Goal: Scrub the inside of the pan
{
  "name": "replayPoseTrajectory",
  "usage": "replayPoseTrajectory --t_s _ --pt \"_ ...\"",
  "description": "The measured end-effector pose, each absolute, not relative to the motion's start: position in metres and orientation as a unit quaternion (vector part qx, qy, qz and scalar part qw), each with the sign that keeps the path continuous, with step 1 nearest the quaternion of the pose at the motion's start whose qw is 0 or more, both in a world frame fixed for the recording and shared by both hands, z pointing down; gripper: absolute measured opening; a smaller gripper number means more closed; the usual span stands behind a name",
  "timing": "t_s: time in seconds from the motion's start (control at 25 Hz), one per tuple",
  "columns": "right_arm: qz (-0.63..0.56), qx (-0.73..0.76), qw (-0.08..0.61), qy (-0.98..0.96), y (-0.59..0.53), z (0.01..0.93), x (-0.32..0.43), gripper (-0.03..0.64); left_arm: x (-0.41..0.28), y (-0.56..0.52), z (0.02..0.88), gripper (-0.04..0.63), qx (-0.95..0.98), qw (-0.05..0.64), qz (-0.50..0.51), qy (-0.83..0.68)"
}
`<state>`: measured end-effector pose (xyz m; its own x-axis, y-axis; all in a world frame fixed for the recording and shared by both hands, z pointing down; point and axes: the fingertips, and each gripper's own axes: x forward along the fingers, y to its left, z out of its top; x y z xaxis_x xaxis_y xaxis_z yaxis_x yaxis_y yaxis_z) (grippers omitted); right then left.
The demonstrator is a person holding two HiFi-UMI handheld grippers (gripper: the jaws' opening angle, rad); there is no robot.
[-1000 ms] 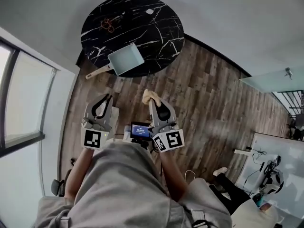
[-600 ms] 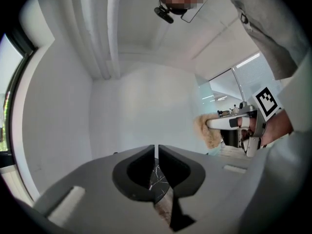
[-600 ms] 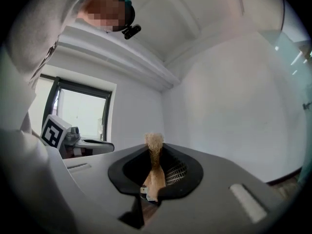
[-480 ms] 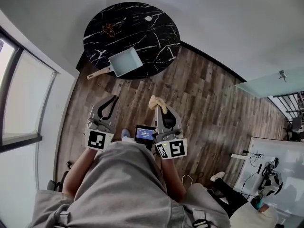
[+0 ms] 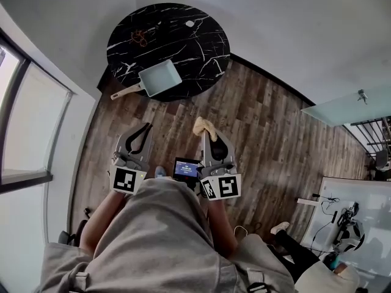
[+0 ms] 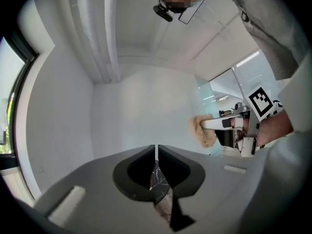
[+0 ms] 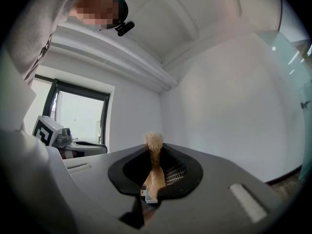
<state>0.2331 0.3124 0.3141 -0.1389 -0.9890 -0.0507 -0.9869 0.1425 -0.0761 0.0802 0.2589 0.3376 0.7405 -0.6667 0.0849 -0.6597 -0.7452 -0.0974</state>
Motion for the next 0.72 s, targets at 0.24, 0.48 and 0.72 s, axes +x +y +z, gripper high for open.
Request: replayPoseTrajectory --t_s 0.24,0.48,0.72 --pt "-0.01 -0.649 0.047 0.759 0.318 0.311 0.23 0.046 0.079 0.268 0.338 0.015 -0.931 0.029 -0.055 0.36" --pt "-0.012 -0.643 0.042 0.764 0.328 0.312 0.224 0.046 0.075 0.28 0.341 0.014 -0.93 0.028 -0.052 0.362" --pt "-0.011 -0.642 0.035 0.766 0.336 0.316 0.218 0.045 0.072 0.29 0.344 0.011 -0.931 0.015 -0.046 0.362"
